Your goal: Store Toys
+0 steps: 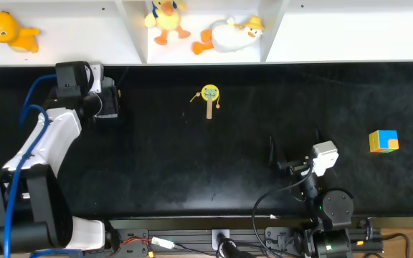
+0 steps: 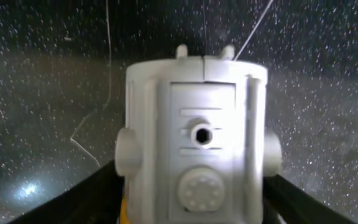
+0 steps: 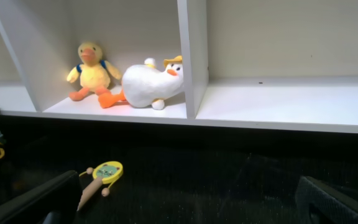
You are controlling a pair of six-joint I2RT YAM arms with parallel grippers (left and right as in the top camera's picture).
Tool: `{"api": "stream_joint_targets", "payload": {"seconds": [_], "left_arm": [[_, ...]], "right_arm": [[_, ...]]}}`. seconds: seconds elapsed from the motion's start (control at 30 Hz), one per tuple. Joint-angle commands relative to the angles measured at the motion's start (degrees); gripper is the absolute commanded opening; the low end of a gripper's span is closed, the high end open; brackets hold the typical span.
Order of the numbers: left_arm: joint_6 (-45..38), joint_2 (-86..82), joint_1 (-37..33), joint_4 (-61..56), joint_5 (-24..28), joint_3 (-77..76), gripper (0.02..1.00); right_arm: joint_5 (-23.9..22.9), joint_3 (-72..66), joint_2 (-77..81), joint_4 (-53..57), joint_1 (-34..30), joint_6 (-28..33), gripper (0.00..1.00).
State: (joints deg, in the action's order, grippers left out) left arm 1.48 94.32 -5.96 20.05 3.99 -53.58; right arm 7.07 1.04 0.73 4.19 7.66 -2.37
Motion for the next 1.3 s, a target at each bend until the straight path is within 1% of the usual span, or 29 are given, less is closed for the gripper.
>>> {"api": "stream_joint_targets", "payload": {"seconds": [0.03,0.23,0.43,0.6,0.67,0.83,0.97,1.03,1.3], "left_arm": [[0.37,0.31,0.57,-0.26,-0.68,0.74,0.573],[0.59,0.31,0.57,-0.28,-0.68,0.72,0.549],[3.21,-0.79,0.68,0.11,-0.61,-0.26,0.454],[3.34,-6.03,1.53,1.14,-0.83,-0.59,0.443],[3.37,-8.76,1.99,2.91,-2.71,-0.59,0.437],[3.34,-15.78,4.00,6.97,-9.40,-0.59,0.411],[3.30,-19.67,5.14,6.78,-12.28,-0.59,0.404],[3.28,-19.93,5.18,5.62,-13.14,-0.59,0.395],[2.89,-14.19,5.05,-5.29,-13.05,-0.55,0.378]], "right_arm": [[-0.28,-0.74,-0.46,-0.20,0.46,-0.24,0.993],[-0.28,-0.74,-0.46,-0.20,0.46,-0.24,0.996],[-0.28,-0.74,-0.46,-0.20,0.46,-0.24,0.993],[-0.28,-0.74,-0.46,-0.20,0.46,-0.24,0.996],[-0.28,-0.74,-0.46,-0.20,0.46,-0.24,0.996],[-0.28,-0.74,-0.46,-0.20,0.46,-0.24,0.996],[-0.28,-0.74,-0.46,-0.20,0.46,-0.24,0.993],[-0.28,-0.74,-0.46,-0.20,0.46,-0.24,0.996],[-0.28,-0.74,-0.46,-0.20,0.46,-0.24,0.993]]}}
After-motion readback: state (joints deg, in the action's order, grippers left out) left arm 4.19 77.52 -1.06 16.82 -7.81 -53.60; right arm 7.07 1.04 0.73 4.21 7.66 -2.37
